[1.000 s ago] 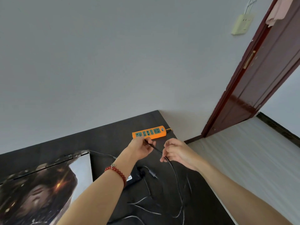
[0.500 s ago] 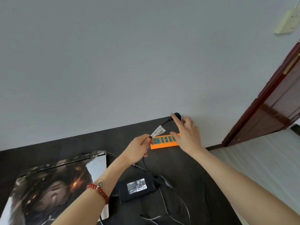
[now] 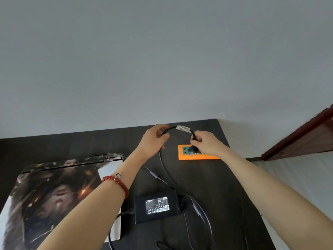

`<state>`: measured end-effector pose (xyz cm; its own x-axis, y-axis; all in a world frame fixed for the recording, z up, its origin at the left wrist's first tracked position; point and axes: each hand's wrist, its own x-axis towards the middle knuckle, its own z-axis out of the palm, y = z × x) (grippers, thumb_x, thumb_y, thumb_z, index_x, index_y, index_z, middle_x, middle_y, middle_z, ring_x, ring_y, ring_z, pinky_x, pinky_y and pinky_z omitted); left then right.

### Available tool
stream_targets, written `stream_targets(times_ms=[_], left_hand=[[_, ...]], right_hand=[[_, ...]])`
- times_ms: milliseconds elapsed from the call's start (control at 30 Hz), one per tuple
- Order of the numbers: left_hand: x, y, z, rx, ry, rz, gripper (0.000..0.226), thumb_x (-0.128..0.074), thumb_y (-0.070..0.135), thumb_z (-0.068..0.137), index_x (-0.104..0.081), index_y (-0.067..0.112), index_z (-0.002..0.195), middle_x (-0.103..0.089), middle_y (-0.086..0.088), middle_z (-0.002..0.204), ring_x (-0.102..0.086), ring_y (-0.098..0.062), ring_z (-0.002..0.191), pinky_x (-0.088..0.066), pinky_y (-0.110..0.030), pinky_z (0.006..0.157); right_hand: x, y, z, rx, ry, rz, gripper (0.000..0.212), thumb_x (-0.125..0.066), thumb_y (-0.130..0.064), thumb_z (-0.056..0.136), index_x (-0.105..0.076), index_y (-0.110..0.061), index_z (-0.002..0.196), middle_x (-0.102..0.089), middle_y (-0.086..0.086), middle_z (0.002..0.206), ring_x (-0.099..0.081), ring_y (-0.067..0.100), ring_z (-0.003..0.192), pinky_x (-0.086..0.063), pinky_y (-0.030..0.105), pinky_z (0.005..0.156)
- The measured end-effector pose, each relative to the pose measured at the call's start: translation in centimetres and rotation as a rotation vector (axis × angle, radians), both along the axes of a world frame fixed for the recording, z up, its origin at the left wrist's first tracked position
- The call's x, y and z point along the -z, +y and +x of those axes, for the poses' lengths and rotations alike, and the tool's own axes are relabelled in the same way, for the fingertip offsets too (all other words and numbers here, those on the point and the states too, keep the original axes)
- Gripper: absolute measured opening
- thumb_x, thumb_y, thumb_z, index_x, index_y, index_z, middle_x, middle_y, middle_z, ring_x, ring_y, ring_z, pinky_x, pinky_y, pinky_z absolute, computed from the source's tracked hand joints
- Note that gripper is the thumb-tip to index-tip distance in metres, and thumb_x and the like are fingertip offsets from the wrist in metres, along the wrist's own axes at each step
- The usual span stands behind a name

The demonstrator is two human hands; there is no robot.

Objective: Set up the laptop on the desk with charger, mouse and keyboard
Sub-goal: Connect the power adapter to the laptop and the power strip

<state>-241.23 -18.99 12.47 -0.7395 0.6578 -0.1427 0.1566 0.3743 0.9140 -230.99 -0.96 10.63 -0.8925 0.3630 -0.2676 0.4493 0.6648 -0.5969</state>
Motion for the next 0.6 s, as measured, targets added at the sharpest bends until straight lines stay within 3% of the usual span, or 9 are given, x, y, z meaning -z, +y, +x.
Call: stream_targets(times_ms=[133, 200, 300, 367, 433, 533, 600], left_hand=[[3.0, 0.1, -0.3, 0.038, -0.294, -0.022, 0.007, -0.052, 0.014, 0.092, -0.058, 0.012, 0.095, -0.054, -0.001, 0.061, -0.055, -0.01, 0.054, -0.05, -0.019, 0.058], [4.3, 0.0, -0.8, 0.097, -0.417, -0.046, 0.011, -0.051, 0.017, 0.093, -0.057, 0.015, 0.084, -0.053, -0.001, 0.065, -0.059, -0.011, 0.057, -0.05, -0.019, 0.058], [5.7, -0.4, -1.6, 0.2, -0.585, -0.036, 0.016, -0.047, 0.014, 0.094, -0.057, 0.015, 0.082, -0.054, -0.002, 0.07, -0.062, -0.014, 0.064, -0.052, -0.029, 0.07], [6.6, -0.5, -2.1, 0.158, -0.561, -0.042, 0.016, -0.043, 0.01, 0.095, -0.058, 0.012, 0.089, -0.054, -0.002, 0.069, -0.06, -0.015, 0.062, -0.054, -0.032, 0.07], [7.5, -0.3, -2.6, 0.048, -0.426, -0.085, 0.017, -0.04, 0.008, 0.096, -0.057, 0.009, 0.094, -0.052, -0.004, 0.067, -0.057, -0.014, 0.058, -0.057, -0.035, 0.071], [8.8, 0.3, -3.3, -0.063, -0.237, -0.142, 0.018, -0.04, 0.008, 0.095, -0.057, 0.006, 0.101, -0.053, -0.003, 0.065, -0.055, -0.015, 0.054, -0.055, -0.033, 0.069], [9.3, 0.7, -3.6, -0.093, -0.222, -0.144, 0.017, -0.042, 0.006, 0.094, -0.056, 0.008, 0.103, -0.054, -0.002, 0.066, -0.055, -0.015, 0.054, -0.054, -0.028, 0.066]], right_hand=[[2.1, 1.8, -0.9, 0.16, -0.017, -0.209, 0.012, -0.049, -0.017, 0.093, -0.057, -0.008, 0.092, -0.063, 0.012, 0.088, -0.064, 0.028, 0.085, -0.054, 0.042, 0.079], [3.5, 2.3, -1.2, 0.24, 0.0, -0.309, 0.013, -0.05, -0.016, 0.093, -0.059, -0.007, 0.096, -0.063, 0.01, 0.092, -0.064, 0.023, 0.088, -0.056, 0.04, 0.083], [4.7, 2.9, -1.7, 0.353, 0.038, -0.42, 0.011, -0.05, -0.012, 0.093, -0.059, -0.009, 0.099, -0.062, 0.007, 0.098, -0.062, 0.012, 0.085, -0.056, 0.028, 0.073], [5.3, 3.3, -2.0, 0.359, 0.019, -0.387, 0.015, -0.049, -0.011, 0.093, -0.06, -0.006, 0.103, -0.061, 0.007, 0.097, -0.061, 0.011, 0.082, -0.054, 0.024, 0.07], [5.9, 3.4, -2.4, 0.337, -0.009, -0.296, 0.017, -0.05, -0.013, 0.093, -0.061, -0.004, 0.102, -0.062, 0.007, 0.09, -0.06, 0.01, 0.074, -0.052, 0.022, 0.065], [6.7, 3.5, -2.9, 0.328, -0.003, -0.176, 0.015, -0.053, -0.018, 0.092, -0.062, -0.007, 0.091, -0.062, 0.004, 0.077, -0.059, 0.004, 0.06, -0.042, 0.008, 0.045], [7.2, 3.5, -3.1, 0.333, 0.01, -0.117, 0.016, -0.055, -0.021, 0.091, -0.061, -0.008, 0.085, -0.063, 0.005, 0.074, -0.06, 0.004, 0.057, -0.041, 0.006, 0.042]])
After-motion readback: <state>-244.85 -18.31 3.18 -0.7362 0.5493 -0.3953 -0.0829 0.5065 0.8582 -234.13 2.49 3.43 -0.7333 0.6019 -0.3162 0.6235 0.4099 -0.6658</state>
